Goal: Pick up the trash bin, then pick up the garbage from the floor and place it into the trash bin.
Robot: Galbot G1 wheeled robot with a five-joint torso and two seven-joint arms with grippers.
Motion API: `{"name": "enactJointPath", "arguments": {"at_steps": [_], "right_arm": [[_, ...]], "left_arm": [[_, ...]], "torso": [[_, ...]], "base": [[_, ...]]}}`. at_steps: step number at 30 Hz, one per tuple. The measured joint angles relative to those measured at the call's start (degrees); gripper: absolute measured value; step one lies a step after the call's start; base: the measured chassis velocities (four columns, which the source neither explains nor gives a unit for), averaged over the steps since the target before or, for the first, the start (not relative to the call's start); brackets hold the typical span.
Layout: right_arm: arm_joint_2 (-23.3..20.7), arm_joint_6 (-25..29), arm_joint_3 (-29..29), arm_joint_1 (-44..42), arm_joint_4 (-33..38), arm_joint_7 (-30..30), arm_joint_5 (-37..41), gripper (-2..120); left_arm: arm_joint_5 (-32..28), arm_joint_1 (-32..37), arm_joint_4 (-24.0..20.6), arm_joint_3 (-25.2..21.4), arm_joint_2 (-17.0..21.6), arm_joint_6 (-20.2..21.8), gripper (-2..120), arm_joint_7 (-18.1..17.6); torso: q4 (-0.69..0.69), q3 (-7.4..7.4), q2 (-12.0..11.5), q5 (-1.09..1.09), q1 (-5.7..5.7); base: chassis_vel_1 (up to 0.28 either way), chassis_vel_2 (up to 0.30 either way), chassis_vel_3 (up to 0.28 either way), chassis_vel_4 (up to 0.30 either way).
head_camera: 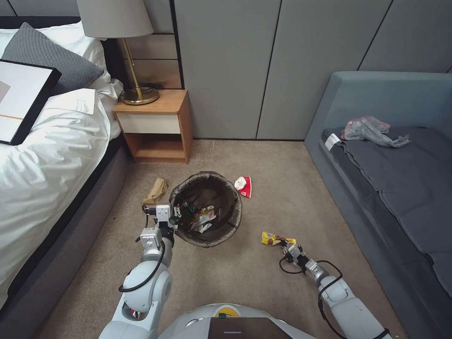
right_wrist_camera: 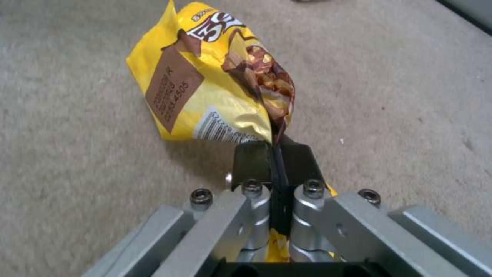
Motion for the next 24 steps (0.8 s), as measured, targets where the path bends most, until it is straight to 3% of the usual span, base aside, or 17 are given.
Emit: {"name": "enactJointPath", "arguments": {"at_steps": [9,13,14,17,18,19,21,22,24], "right_arm": [[0.42,0.6,0.62,-1.21,5.23,3.02,5.71,0],[0.6,1.24,1.27,-4.66,20.42,5.67,14.65,0],[0.6,1.24,1.27,-4.66,20.42,5.67,14.65,0],[0.62,2.72,1.11,-7.01,33.06,4.92,20.32,0],[0.62,2.72,1.11,-7.01,33.06,4.92,20.32,0],[0.49,2.68,0.68,-7.7,37.72,4.2,22.38,0],[-0.05,1.19,-1.3,-9.05,47.64,2.43,27.69,0],[-0.05,1.19,-1.3,-9.05,47.64,2.43,27.69,0],[-0.86,-2.4,-5.95,-10.17,56.85,1.24,32.55,0]], "left_arm": [[0.11,0.08,0.1,0.19,-0.03,0.01,3,-0.02],[-0.07,0.04,0.51,0.55,-0.01,0.15,3,-0.14],[-0.07,0.04,0.51,0.55,-0.01,0.15,3,-0.14],[-0.6,0.14,0.9,1.36,0.02,0.35,3,-0.24],[-0.6,0.14,0.9,1.36,0.02,0.35,3,-0.24],[-0.74,0.18,1.01,1.62,0.05,0.44,3,-0.31],[-0.72,0.22,1.39,2.56,0.06,0.5,3,-0.34],[-0.72,0.22,1.39,2.56,0.06,0.5,3,-0.34],[-0.52,0.14,1.95,3.5,0.03,0.53,3,-0.35]], "torso": [[-0.01,0.0,0.0,0.0,0.0],[-0.02,0.0,0.0,0.0,0.0],[-0.02,0.0,0.0,0.0,0.0],[-0.02,0.0,0.0,-0.01,0.0],[-0.02,0.0,0.0,-0.01,0.0],[0.0,0.0,0.0,-0.01,0.0],[0.01,0.0,0.0,-0.03,0.0],[0.01,0.0,0.0,-0.03,0.0],[-0.01,0.0,0.0,-0.02,0.0]], "base": [[0.0,0.0,0.0,0.0],[0.0,0.0,0.0,0.0],[0.0,0.0,0.0,0.0],[0.0,0.0,0.0,0.0],[0.0,0.0,0.0,0.0],[0.0,0.0,0.0,0.0],[0.0,0.0,0.0,0.0],[0.0,0.0,0.0,0.0],[0.0,0.0,0.0,0.0]]}}
